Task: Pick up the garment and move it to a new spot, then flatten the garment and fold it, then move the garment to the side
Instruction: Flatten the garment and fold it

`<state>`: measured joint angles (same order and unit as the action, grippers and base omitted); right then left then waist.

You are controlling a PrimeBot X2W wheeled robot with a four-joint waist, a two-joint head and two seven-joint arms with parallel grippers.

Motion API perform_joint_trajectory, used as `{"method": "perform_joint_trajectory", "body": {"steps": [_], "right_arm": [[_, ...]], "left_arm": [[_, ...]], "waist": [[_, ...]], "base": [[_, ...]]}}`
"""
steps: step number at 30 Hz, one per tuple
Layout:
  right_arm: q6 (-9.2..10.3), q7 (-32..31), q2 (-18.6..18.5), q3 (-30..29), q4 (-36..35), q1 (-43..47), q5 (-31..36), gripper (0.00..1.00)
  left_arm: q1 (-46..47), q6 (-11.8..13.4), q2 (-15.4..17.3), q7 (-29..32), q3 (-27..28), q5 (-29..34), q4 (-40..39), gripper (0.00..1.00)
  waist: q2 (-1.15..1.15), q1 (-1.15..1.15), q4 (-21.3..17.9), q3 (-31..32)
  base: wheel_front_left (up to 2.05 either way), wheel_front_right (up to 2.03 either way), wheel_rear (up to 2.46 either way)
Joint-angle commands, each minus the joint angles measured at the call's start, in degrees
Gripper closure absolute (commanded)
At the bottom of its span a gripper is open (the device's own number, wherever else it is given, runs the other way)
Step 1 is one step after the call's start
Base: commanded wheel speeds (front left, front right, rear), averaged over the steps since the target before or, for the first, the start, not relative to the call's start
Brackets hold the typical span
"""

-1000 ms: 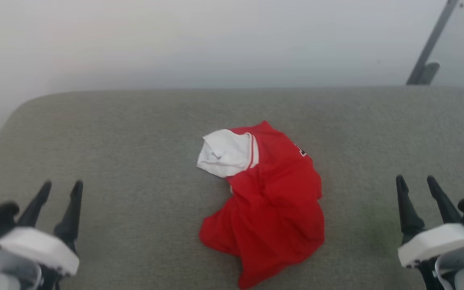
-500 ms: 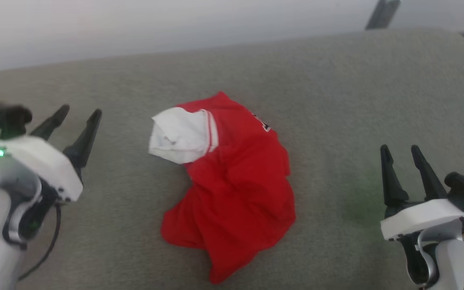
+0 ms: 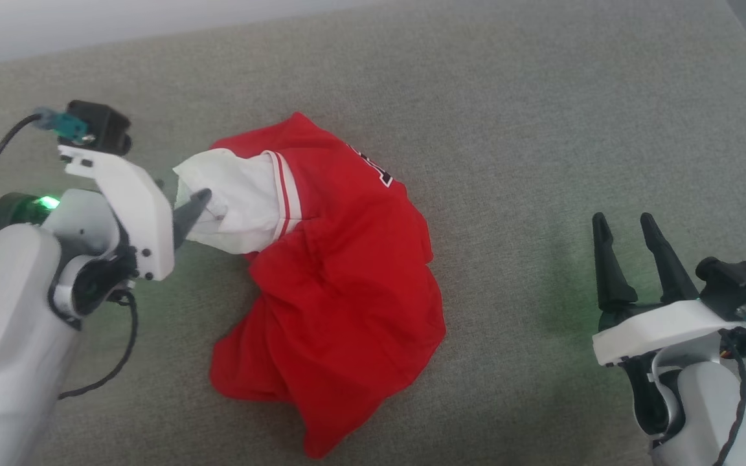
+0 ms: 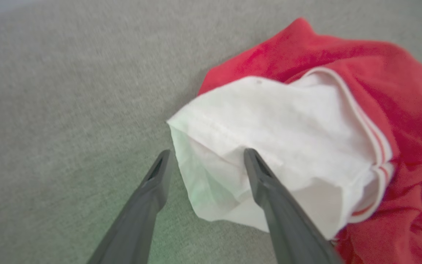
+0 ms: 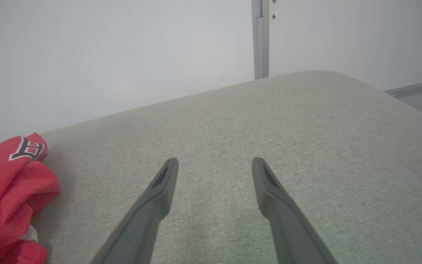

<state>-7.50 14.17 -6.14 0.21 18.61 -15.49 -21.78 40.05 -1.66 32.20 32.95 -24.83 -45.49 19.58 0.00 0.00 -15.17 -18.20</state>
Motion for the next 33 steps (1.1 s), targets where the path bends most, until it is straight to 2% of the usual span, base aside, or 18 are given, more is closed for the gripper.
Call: {"method": "perform_joint_trajectory", "body": {"steps": [1, 4, 8, 11, 12, 13, 18, 24, 28, 33], "right_arm": [[0.01, 0.5, 0.2, 0.3, 0.0, -0.6, -0.2, 0.0], [0.01, 0.7, 0.2, 0.7, 0.7, -1.3, -0.4, 0.0], [0.02, 0.9, 0.3, 1.1, 1.4, -1.9, -0.6, 0.0], [0.02, 1.0, 0.4, 1.4, 1.7, -2.7, -0.8, 0.0], [0.02, 1.0, 0.4, 1.5, 1.8, -2.8, -0.9, 0.0], [0.02, 1.1, 0.4, 1.6, 2.0, -3.0, -0.9, 0.0], [0.02, 1.1, 0.1, 0.9, 2.1, -3.6, -0.8, 0.0], [0.02, 1.1, -0.3, -0.4, 1.4, -2.4, -0.2, 0.0], [0.02, 1.1, -0.7, -0.7, 1.1, -2.2, 0.2, 0.0], [0.02, 1.1, -1.0, -1.0, 1.0, -1.7, 0.5, 0.0]], "left_arm": [[0.9, 0.4, -0.2, 0.6, -0.1, -0.2, 0.3, 0.0], [2.4, 1.1, -1.4, 5.6, -1.9, -0.8, 2.4, 0.0], [3.5, 3.5, -2.9, 12.3, -4.4, -0.7, 4.7, 0.0], [3.9, 4.8, -3.5, 15.1, -5.8, -0.2, 6.4, 0.0], [4.0, 4.9, -3.9, 15.9, -6.1, -0.5, 7.1, 0.14], [4.2, 4.8, -4.0, 16.1, -6.4, -0.5, 7.5, 1.0], [5.9, 4.4, -4.4, 14.9, -5.2, -1.3, 7.1, 1.0], [5.7, 5.4, -2.1, 13.5, -3.1, -1.8, 2.4, 1.0], [4.0, 6.9, -0.1, 14.0, -2.0, -2.3, -2.6, 1.0], [-0.3, 9.9, 3.3, 14.5, 0.6, -3.3, -9.8, 1.0]], "waist": [[0.0, 0.0, -0.3, -0.6], [0.0, 0.0, -0.4, -1.4], [0.0, 0.0, -0.2, -2.3], [0.0, 0.0, -0.1, -3.0], [0.0, 0.0, 0.0, -3.2], [0.0, 0.0, 0.0, -3.4], [0.0, 0.0, 0.9, -3.6], [0.0, 0.0, 3.4, -2.3], [0.0, 0.0, 5.1, -1.4], [0.0, 0.0, 6.6, -0.6]], "base": [[0.0, 0.0, 0.0], [0.0, 0.0, 0.0], [0.0, 0.0, 0.0], [0.0, 0.0, 0.0], [0.0, 0.0, 0.0], [0.0, 0.0, 0.0], [0.0, 0.0, 0.0], [0.0, 0.0, 0.0], [0.0, 0.0, 0.0], [0.0, 0.0, 0.0]]}}
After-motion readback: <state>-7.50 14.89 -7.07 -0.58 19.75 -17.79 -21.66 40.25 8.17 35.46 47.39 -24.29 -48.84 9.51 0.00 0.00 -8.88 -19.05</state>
